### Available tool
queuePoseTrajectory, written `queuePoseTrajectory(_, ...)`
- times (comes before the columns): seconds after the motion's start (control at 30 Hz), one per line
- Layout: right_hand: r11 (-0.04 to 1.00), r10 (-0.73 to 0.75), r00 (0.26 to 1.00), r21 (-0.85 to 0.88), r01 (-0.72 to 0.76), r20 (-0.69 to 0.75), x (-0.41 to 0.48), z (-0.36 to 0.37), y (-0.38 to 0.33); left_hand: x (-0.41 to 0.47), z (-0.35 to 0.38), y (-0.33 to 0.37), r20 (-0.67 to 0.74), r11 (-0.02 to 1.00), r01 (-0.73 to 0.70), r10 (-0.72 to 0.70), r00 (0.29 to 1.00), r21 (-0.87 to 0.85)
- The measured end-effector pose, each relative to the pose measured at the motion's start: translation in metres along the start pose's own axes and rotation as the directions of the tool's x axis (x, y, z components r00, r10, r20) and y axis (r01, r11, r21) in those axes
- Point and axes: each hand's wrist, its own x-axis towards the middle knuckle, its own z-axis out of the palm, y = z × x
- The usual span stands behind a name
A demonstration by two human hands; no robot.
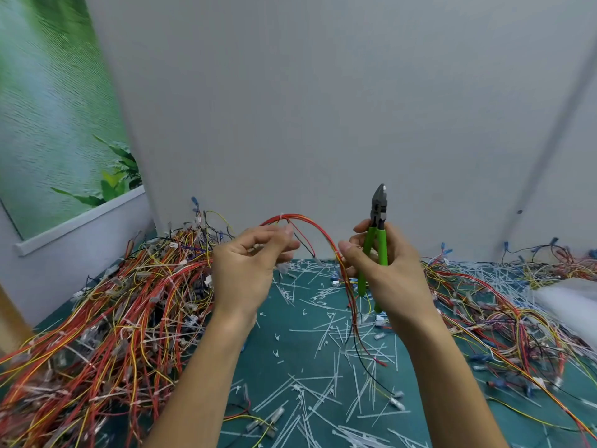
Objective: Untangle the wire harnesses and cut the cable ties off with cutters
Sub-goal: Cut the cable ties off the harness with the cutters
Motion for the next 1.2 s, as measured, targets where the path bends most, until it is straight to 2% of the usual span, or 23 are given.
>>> queuePoseTrajectory(0.23,0.998,-0.019,0.991,-0.062,0.027,0.132,-0.005,0.013,0.001,-0.005,0.005,-0.001,0.268,0.971,0.019,-0.085,0.960,0.238)
queuePoseTrajectory(0.37,0.996,-0.029,0.990,-0.076,0.040,0.141,-0.007,0.019,0.001,-0.007,0.003,-0.003,0.395,0.980,0.094,-0.157,0.905,0.175)
queuePoseTrajectory(0.57,0.999,-0.046,0.990,-0.002,0.046,0.136,-0.012,0.023,-0.007,-0.008,0.002,-0.005,0.482,0.971,0.199,-0.240,0.843,0.136)
queuePoseTrajectory(0.73,0.995,-0.076,0.981,0.079,0.063,0.181,-0.015,0.026,-0.014,-0.011,0.006,-0.001,0.606,0.930,0.345,-0.203,0.769,-0.127)
queuePoseTrajectory(0.87,0.989,-0.121,0.979,0.109,0.104,0.165,-0.018,0.027,-0.018,-0.016,0.012,0.003,0.628,0.904,0.376,-0.172,0.759,-0.206)
queuePoseTrajectory(1.03,0.983,-0.179,0.978,0.059,0.174,0.108,-0.018,0.030,-0.016,-0.018,0.015,0.004,0.611,0.925,0.339,-0.169,0.774,-0.173)
queuePoseTrajectory(1.2,0.982,-0.186,0.980,0.033,0.184,0.074,-0.018,0.031,-0.013,-0.019,0.011,0.010,0.599,0.926,0.345,-0.190,0.778,-0.155)
